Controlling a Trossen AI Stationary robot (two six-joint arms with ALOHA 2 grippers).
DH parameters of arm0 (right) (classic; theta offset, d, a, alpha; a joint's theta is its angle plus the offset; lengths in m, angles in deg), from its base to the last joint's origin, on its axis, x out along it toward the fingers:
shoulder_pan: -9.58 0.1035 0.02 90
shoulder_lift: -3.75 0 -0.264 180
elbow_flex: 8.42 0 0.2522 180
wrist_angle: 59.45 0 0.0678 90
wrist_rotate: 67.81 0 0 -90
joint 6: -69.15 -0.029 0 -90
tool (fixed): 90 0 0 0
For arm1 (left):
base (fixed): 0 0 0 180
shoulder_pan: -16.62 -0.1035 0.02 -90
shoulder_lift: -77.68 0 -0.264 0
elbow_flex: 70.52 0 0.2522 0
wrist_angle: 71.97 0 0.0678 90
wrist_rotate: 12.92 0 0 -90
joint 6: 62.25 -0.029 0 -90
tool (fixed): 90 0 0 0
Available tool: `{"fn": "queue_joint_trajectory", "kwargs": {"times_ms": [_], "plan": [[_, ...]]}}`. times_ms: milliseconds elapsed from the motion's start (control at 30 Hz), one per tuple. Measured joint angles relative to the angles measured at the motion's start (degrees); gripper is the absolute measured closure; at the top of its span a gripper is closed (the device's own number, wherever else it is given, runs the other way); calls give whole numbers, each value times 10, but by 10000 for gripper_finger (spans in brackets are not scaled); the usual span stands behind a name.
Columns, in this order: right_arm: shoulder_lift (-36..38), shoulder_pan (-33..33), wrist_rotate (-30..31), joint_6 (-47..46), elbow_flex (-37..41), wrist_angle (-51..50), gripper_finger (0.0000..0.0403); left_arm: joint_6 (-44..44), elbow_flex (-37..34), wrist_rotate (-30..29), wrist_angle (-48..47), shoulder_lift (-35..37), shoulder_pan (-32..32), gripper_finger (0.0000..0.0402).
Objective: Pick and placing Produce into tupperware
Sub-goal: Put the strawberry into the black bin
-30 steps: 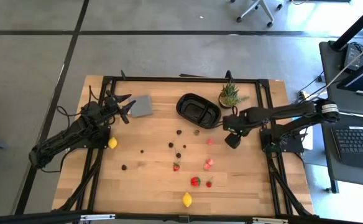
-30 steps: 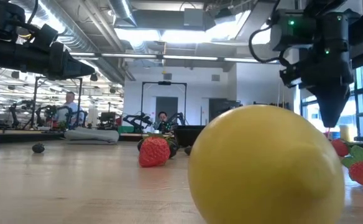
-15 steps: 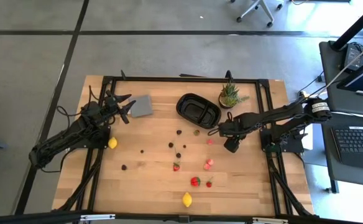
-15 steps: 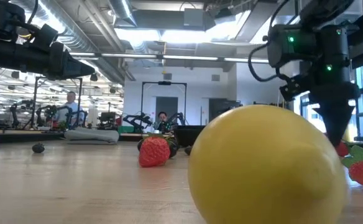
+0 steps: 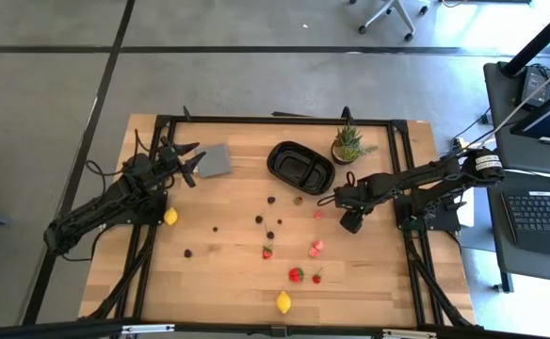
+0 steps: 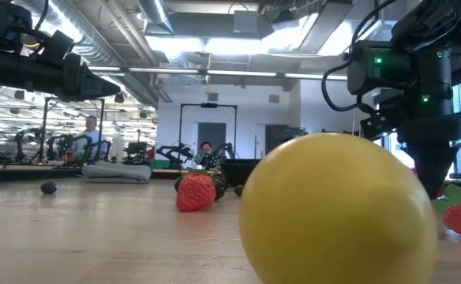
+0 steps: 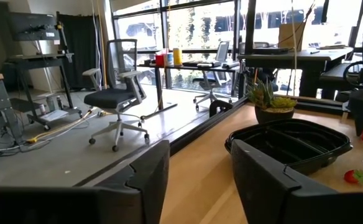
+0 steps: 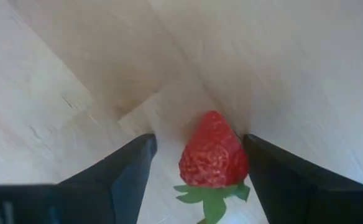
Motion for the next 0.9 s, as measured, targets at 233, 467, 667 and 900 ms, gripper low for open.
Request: {"fn": "queue_joint_trajectory", "kwargs": {"times_ms": [233,467,667,900], "plan": [[-1,0,-3,0,0,1,210,-1,0,0,0,0,0,237],[-1,1,0,0,1,5,262,-2,0,0,0,0,0,239],[-5,1,2,5,-20,1,261,-2,0,0,0,0,0,246],[-4,-17,36,80,-107,70,255,-2,0,0,0,0,0,248]]}}
